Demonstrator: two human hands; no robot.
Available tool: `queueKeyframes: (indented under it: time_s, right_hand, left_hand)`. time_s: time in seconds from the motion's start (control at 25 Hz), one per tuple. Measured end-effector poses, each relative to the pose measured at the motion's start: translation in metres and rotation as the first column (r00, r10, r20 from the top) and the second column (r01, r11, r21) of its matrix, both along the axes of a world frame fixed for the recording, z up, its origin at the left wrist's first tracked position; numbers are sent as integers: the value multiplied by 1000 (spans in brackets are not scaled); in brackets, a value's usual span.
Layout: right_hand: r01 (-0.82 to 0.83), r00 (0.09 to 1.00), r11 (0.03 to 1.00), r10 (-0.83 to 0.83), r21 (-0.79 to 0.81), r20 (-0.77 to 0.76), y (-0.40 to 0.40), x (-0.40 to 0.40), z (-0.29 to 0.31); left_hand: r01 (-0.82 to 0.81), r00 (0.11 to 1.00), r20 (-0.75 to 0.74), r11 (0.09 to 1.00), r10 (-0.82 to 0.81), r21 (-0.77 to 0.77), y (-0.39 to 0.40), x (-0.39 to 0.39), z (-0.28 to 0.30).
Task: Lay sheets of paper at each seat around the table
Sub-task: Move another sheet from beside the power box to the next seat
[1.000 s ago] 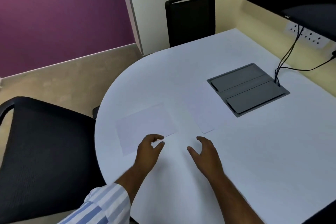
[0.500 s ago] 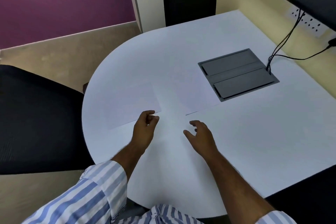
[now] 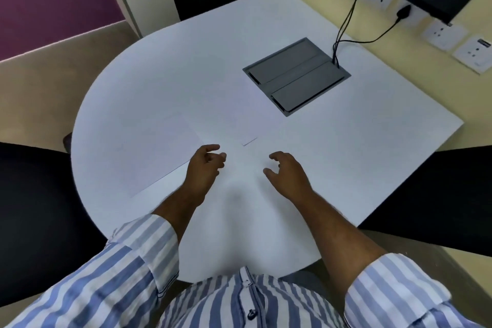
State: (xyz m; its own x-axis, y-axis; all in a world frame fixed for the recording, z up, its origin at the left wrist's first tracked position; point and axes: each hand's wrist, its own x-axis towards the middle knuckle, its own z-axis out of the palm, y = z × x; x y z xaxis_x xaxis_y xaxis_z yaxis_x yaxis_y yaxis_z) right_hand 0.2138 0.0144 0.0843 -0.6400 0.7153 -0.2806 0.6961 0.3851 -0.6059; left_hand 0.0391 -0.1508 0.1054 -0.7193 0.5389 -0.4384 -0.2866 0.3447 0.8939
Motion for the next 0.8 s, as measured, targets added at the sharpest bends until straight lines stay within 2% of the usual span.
queueKeyframes:
  time_s: [0.16, 0.4, 0.6, 0.8]
  right_hand:
    - [67, 998, 998, -67, 21, 4, 12, 12, 4]
    - [170, 984, 985, -169, 22, -61, 48, 12, -4]
    - [143, 985, 990, -142, 2, -102, 99, -13, -15]
    - [21, 997, 1000, -22, -9, -81, 168, -51, -45]
  left_hand:
    - [-51, 998, -19, 998, 52, 38, 9, -3, 3]
    - [-58, 997, 55, 998, 56, 33, 35, -5, -11]
    - [-90, 985, 142, 993, 100, -72, 56, 0, -32]
    - [-194, 961, 157, 962, 226, -191, 103, -1, -62]
